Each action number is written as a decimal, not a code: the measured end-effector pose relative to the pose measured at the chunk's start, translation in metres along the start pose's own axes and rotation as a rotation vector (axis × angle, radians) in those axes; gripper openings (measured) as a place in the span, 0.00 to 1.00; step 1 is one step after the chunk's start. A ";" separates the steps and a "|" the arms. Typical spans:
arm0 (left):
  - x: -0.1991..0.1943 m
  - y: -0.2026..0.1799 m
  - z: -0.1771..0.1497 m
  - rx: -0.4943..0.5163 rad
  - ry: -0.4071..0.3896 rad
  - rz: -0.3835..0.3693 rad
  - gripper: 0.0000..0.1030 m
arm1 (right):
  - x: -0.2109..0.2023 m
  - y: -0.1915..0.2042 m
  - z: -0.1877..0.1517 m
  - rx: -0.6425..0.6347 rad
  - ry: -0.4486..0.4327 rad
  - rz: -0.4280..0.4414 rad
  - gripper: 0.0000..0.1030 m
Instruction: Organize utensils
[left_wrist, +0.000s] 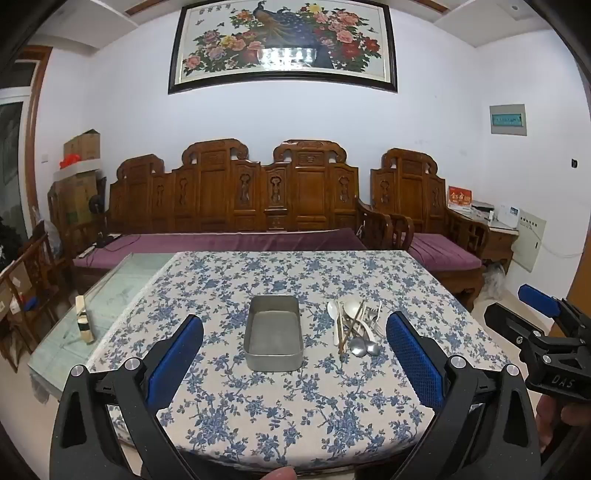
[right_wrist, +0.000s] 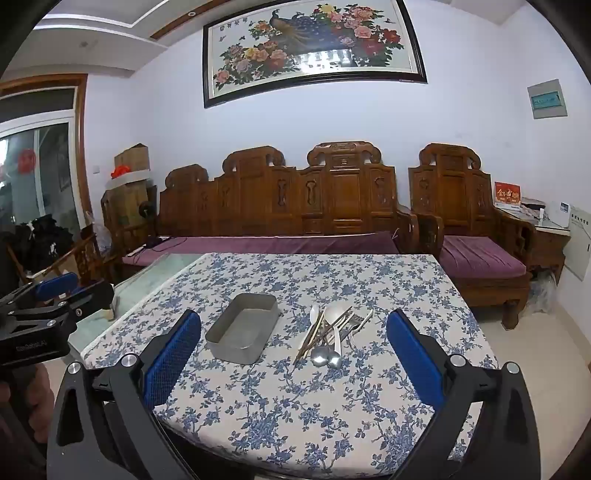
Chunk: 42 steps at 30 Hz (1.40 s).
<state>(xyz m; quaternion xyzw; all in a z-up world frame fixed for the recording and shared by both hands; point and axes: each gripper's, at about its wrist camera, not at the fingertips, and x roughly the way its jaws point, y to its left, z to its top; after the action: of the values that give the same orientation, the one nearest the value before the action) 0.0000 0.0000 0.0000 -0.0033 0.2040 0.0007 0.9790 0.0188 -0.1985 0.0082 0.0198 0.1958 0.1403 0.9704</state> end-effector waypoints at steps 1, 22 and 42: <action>0.000 0.000 0.000 -0.002 -0.002 -0.002 0.93 | 0.001 0.000 0.000 0.001 0.005 0.001 0.98; -0.008 -0.005 0.008 0.004 -0.013 -0.004 0.93 | 0.000 0.000 0.000 0.005 0.004 0.003 0.98; -0.010 -0.003 0.005 0.002 -0.020 -0.007 0.93 | 0.000 -0.001 0.001 0.005 0.004 0.004 0.98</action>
<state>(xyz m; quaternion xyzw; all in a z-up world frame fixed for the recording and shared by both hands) -0.0070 -0.0032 0.0091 -0.0029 0.1942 -0.0029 0.9810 0.0191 -0.1995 0.0092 0.0225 0.1982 0.1416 0.9696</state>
